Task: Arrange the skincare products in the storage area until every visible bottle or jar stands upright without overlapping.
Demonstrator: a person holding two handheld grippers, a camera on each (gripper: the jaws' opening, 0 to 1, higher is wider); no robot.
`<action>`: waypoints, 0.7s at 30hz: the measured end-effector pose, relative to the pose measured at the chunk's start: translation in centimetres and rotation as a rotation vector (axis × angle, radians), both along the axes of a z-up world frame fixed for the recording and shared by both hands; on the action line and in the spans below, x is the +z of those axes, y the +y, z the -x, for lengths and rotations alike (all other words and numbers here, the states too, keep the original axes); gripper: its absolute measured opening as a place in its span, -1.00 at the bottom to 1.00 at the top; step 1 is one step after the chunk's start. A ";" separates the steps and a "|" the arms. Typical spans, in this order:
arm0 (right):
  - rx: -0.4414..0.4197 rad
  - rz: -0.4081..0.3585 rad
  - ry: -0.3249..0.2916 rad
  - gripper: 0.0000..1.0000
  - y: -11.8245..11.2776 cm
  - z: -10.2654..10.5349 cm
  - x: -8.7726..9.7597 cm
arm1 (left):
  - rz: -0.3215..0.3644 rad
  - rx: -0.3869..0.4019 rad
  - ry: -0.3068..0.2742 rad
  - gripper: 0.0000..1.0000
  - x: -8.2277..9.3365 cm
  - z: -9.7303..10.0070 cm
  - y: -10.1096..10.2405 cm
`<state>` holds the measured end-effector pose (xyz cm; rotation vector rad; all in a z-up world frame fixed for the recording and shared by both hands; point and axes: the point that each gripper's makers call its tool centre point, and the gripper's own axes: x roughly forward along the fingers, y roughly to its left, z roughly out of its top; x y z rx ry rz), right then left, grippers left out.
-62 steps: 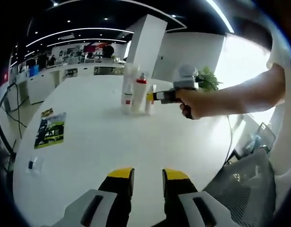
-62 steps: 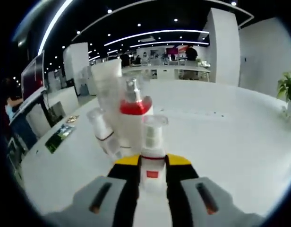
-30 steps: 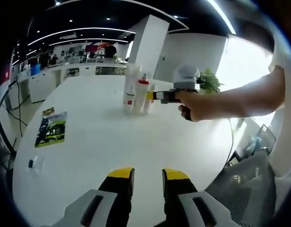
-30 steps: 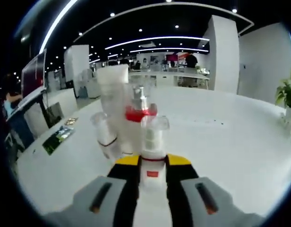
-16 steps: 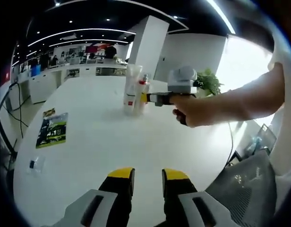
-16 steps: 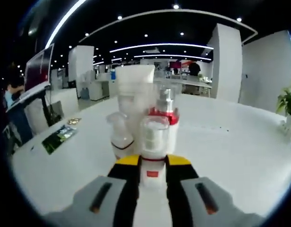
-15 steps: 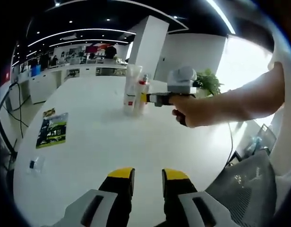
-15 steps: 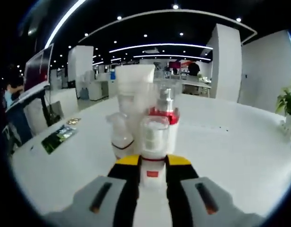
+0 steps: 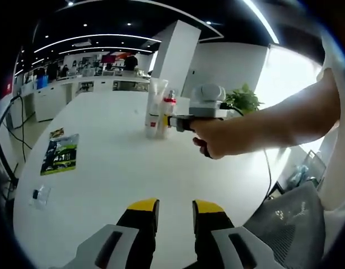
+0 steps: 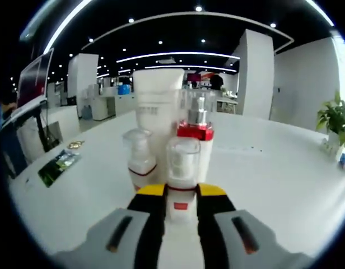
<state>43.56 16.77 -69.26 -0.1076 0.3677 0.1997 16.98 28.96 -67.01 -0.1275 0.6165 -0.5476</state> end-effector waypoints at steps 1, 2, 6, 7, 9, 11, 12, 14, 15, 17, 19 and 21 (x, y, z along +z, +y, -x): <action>0.003 0.005 -0.002 -0.58 0.0 0.0 0.0 | -0.001 0.001 0.001 -0.49 0.0 0.0 0.0; 0.002 0.007 -0.002 -0.58 -0.1 0.0 0.0 | -0.001 0.001 0.001 -0.49 0.0 0.0 0.1; -0.071 -0.028 0.006 -0.58 -1.3 -0.1 0.0 | -0.004 -0.001 -0.003 -0.50 0.1 0.0 0.0; -0.070 -0.025 0.008 -0.58 -1.3 -0.1 0.0 | -0.004 -0.001 -0.004 -0.50 0.1 0.0 0.0; -0.062 -0.012 0.008 -0.58 -1.1 -0.1 0.1 | -0.003 -0.001 -0.002 -0.50 0.0 0.0 0.0; -0.058 -0.007 0.009 -0.58 -1.1 -0.1 0.1 | 0.001 0.000 -0.003 -0.50 0.1 0.0 0.0; -0.057 -0.007 0.008 -0.58 -1.1 -0.1 0.1 | 0.001 0.001 -0.007 -0.50 0.1 0.0 0.0; -0.065 -0.009 0.003 -0.58 -1.2 -0.2 0.1 | 0.000 0.000 -0.007 -0.50 0.1 0.0 0.0; -0.063 -0.009 0.002 -0.58 -1.2 -0.2 0.1 | 0.000 0.000 -0.007 -0.50 0.1 0.0 0.0; -0.042 0.009 0.028 -0.56 -0.9 -0.3 -0.3 | 0.000 -0.001 -0.007 -0.50 0.2 0.0 0.0; -0.043 0.007 0.028 -0.48 -0.9 -0.2 -0.3 | -0.002 -0.002 -0.007 -0.50 0.2 0.0 -0.1; -0.046 -0.003 0.027 -0.41 -0.9 -0.1 -0.4 | 0.000 -0.001 -0.006 -0.50 0.2 0.0 0.0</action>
